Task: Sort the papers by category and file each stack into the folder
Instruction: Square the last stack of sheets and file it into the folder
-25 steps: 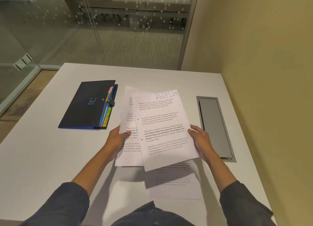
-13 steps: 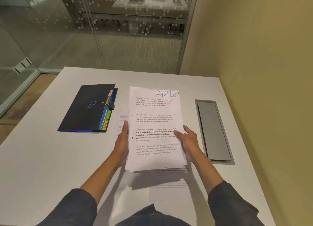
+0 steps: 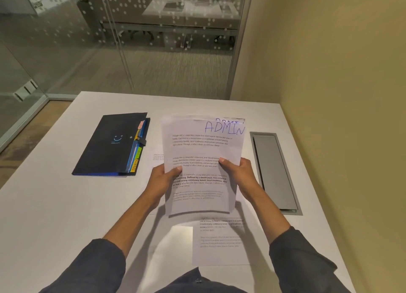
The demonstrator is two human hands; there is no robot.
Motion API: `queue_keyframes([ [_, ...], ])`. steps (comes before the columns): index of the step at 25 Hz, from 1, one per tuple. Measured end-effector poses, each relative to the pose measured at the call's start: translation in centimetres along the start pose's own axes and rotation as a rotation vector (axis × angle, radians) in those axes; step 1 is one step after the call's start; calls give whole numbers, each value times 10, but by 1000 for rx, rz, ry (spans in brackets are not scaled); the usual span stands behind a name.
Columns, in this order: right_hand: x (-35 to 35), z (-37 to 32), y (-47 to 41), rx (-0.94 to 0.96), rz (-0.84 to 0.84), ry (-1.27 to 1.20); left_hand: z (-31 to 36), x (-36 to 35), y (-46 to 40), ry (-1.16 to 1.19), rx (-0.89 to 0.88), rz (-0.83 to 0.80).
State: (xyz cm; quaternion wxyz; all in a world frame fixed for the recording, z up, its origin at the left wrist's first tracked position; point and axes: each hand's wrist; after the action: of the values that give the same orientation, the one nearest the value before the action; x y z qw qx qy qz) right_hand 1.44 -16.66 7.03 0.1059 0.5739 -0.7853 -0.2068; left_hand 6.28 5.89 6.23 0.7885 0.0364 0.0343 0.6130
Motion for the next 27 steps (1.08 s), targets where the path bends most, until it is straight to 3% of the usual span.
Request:
queue_keyframes([
  [16,1,6,4,139,69,15,2,-8,-10,-46,-95,-6],
  [24,7,38,-1,60,82,202,-24,-10,5,-94,-22,7],
  [27,7,40,3,50,73,169,-17,-6,0,-67,-25,47],
])
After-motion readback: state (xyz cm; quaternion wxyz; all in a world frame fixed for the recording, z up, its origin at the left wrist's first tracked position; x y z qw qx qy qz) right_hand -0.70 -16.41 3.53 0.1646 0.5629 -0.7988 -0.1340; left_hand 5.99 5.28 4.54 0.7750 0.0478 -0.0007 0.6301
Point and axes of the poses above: each hand's wrist, its own y-axis away from the middle knuckle, its own x-axis out of the back of the hand, z = x × y, and after that the axes turned 12 degrees about -x, right-handed
